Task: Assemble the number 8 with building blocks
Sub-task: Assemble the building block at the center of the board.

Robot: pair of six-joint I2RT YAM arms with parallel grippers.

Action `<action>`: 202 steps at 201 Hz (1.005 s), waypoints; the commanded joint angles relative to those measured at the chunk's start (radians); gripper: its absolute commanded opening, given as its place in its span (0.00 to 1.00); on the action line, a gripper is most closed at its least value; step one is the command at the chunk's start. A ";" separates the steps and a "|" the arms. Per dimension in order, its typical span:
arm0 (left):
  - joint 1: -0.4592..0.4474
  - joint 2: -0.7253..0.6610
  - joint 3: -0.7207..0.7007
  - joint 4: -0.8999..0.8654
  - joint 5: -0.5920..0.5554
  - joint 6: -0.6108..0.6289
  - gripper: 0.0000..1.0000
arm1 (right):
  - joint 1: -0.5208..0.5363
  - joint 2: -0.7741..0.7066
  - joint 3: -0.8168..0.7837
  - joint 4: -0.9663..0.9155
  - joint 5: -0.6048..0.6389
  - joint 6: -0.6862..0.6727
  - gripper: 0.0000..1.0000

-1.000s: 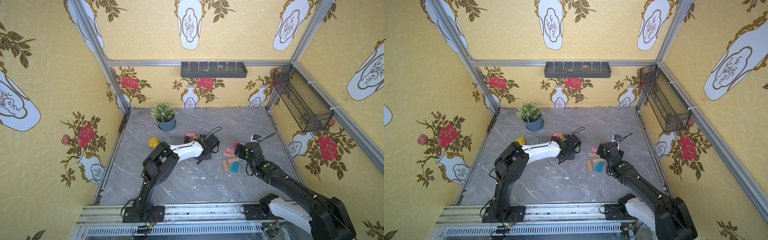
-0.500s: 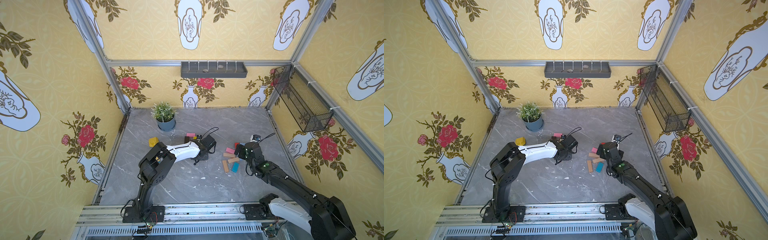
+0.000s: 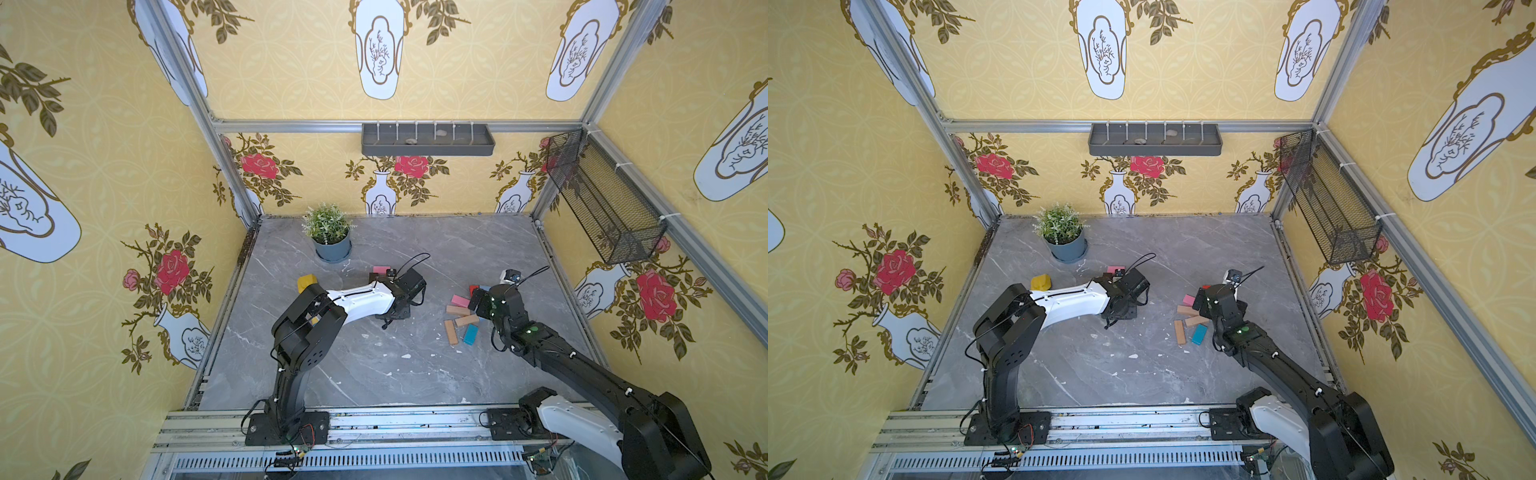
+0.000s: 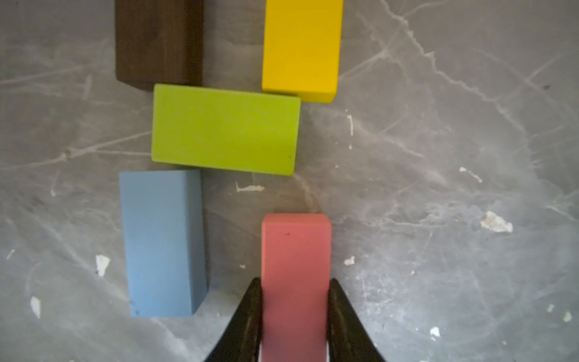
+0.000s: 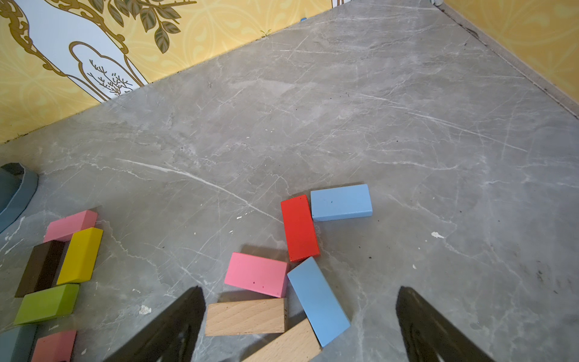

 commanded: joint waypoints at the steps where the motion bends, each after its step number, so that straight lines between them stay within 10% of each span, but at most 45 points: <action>1: 0.002 0.000 -0.001 -0.002 -0.011 0.011 0.26 | 0.001 0.005 0.007 0.031 0.003 -0.001 0.98; 202: 0.019 0.035 0.023 0.006 -0.003 0.016 0.30 | 0.001 0.013 0.010 0.030 0.001 -0.003 0.98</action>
